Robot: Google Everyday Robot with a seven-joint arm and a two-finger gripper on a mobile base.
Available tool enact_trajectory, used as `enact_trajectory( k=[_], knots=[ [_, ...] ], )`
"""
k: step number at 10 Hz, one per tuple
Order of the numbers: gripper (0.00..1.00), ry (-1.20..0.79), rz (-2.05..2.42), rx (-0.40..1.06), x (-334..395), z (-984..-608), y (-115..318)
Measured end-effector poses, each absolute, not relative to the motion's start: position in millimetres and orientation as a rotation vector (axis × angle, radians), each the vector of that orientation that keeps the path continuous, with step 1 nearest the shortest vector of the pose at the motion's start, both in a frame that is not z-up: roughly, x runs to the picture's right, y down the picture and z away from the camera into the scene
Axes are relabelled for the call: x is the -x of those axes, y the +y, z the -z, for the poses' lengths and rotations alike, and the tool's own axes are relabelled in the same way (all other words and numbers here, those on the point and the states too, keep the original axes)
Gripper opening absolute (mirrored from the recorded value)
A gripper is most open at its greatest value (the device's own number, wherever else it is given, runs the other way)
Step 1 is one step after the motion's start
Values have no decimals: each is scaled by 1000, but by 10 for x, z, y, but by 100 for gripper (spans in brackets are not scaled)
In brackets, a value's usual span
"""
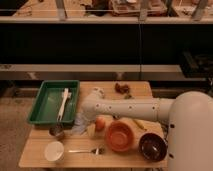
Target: Place towel in paper cup
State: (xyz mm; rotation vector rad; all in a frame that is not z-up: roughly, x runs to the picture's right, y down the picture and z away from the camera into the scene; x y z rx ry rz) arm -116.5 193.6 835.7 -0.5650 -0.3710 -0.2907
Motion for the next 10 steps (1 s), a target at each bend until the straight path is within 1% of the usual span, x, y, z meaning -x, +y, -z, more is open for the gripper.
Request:
enact_trajectory(
  k=[1,2,4,5,7,9,10],
  knots=[
    [78,-366,281,569,1160,-8401,1944],
    [70,-363,267,571,1156,-8438,1930],
    [50,-360,240,575,1159,-8490,1876],
    [37,-360,226,578,1163,-8514,1842],
    [21,-360,221,583,1166,-8527,1829],
    [3,-356,220,590,1148,-8546,1826],
    [0,-353,219,594,1138,-8556,1828]
  ],
)
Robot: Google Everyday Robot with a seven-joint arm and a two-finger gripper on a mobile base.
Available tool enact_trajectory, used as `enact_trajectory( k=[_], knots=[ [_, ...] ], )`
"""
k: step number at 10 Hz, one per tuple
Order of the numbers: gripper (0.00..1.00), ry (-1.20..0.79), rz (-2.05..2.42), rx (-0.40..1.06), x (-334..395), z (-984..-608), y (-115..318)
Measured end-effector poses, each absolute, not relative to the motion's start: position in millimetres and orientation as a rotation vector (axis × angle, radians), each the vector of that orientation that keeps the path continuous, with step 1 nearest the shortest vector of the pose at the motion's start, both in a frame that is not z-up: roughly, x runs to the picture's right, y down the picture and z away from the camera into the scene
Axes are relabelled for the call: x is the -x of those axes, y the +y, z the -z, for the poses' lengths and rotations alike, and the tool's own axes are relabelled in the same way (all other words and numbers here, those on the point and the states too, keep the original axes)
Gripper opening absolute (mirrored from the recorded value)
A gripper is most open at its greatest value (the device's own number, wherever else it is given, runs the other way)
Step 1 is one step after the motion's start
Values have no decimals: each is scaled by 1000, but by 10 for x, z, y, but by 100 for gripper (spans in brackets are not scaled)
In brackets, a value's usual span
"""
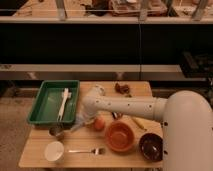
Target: Place towel in paper cup
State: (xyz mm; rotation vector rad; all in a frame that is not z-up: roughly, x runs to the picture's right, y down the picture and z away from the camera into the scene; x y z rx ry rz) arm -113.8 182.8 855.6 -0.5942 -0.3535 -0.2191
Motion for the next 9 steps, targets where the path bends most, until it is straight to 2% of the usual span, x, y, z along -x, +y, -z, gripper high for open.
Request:
enact_trajectory(
  k=[4,9],
  knots=[
    [0,-416,213,595,1170,-8414,1743],
    [0,-627,233,640,1330,-7344,1455]
  ],
)
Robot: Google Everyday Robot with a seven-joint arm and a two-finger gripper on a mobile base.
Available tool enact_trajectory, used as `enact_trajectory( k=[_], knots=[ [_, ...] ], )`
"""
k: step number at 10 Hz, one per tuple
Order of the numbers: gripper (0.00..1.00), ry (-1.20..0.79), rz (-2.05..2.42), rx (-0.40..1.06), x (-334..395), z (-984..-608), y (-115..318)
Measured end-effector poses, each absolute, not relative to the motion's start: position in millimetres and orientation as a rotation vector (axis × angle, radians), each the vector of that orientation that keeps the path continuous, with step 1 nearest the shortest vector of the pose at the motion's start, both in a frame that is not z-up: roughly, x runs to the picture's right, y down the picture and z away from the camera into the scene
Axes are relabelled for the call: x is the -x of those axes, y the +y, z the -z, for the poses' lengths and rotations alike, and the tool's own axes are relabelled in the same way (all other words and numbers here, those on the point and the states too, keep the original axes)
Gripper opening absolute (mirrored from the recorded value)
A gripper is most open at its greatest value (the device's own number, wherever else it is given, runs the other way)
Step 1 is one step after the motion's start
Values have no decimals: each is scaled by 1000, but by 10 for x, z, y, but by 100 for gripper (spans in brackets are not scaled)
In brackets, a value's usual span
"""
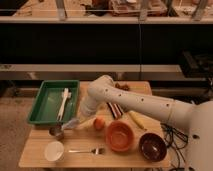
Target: Place towel in paper cup
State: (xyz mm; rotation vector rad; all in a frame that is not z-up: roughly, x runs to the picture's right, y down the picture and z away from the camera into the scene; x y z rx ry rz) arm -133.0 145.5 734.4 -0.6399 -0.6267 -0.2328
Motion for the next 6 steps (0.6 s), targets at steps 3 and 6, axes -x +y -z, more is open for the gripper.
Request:
enact_trajectory(
  k=[3,6],
  knots=[
    [0,-637,241,647,1352,-7259,1453],
    [0,-683,268,664,1401,-7218,1470]
  ],
)
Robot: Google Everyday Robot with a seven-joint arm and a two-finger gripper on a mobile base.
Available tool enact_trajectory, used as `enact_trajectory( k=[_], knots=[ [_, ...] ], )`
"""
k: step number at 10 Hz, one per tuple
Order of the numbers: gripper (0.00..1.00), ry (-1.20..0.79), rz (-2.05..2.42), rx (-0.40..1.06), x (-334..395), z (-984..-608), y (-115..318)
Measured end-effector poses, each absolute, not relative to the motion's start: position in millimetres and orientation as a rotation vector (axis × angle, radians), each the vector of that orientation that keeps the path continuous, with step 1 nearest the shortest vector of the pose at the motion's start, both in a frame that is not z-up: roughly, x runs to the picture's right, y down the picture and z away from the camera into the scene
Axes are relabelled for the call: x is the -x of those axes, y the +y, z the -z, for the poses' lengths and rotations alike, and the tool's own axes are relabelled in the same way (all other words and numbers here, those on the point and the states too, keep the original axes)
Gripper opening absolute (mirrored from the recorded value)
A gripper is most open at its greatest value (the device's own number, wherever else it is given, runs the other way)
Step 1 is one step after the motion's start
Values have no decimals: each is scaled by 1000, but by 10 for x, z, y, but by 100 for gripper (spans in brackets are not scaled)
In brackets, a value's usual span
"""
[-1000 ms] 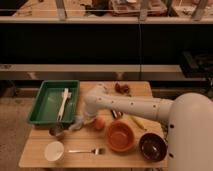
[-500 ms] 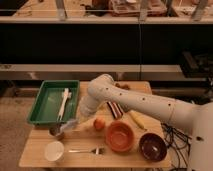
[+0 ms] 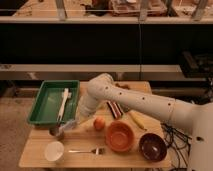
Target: Place towel in paper cup
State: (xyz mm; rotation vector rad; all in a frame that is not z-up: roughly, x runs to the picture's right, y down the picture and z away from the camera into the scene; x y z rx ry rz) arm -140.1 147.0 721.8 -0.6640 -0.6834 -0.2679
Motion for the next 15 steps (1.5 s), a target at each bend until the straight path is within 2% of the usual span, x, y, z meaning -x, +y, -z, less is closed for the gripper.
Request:
enact_trajectory(
  k=[2,4,7,10,15],
  knots=[
    [0,-792,299,675,1519,-7053,1560],
    [0,-888,356,680,1616,-6680,1756],
    [0,-973,480,677,1772,-6114,1985],
    [0,-980,598,654,2007,-5731,2124],
    [0,-912,701,670,2391,-5791,2352]
  ],
)
